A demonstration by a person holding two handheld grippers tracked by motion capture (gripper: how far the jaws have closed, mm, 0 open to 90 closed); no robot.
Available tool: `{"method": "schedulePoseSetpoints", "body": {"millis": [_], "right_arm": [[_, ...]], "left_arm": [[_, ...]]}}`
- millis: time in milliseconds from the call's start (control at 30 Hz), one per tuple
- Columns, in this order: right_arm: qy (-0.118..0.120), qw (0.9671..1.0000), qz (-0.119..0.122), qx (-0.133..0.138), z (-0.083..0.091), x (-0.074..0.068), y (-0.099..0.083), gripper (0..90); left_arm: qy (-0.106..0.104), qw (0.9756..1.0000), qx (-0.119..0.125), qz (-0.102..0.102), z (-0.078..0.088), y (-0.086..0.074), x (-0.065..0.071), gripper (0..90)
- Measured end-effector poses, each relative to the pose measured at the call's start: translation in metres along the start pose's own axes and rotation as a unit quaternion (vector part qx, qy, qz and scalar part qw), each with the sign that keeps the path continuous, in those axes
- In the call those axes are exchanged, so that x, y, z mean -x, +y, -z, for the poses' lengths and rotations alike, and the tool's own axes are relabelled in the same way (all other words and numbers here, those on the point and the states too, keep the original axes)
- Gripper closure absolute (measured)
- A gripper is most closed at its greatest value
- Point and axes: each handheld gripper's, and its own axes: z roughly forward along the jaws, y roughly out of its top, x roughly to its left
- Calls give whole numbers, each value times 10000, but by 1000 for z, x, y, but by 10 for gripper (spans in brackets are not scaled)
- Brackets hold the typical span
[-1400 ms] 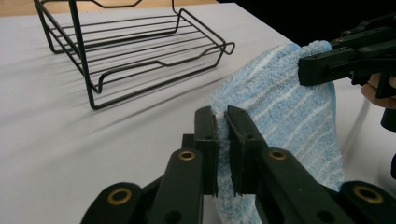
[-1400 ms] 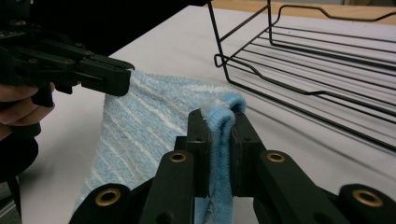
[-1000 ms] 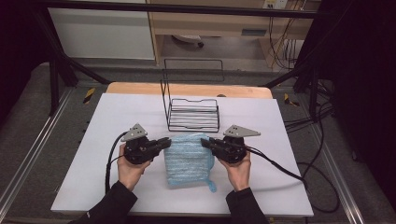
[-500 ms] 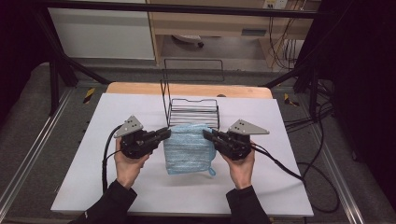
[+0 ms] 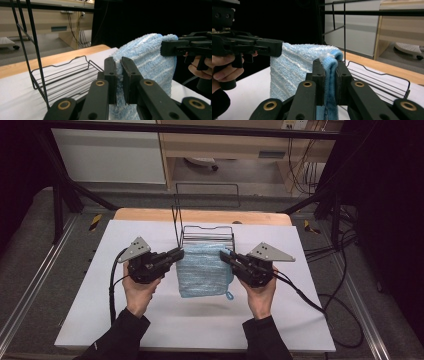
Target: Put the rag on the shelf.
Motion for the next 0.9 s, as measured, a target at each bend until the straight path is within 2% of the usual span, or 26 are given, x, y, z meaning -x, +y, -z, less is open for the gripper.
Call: {"method": "schedulePoseSetpoints", "body": {"millis": [100, 533, 900], "right_arm": [[-18, 10000, 16, 54, 0, 0, 3, 817], [-95, 9994, 82, 329, 3, -1, 18, 817], [-148, 9983, 192, 535, 5, -1, 32, 818]], "left_arm": [[21, 10000, 74, -45, 0, 5, 1, 828], [-8, 9991, 416, -9, -1, 19, 0, 829], [-44, 9977, 683, -22, 0, 32, 2, 829]]}}
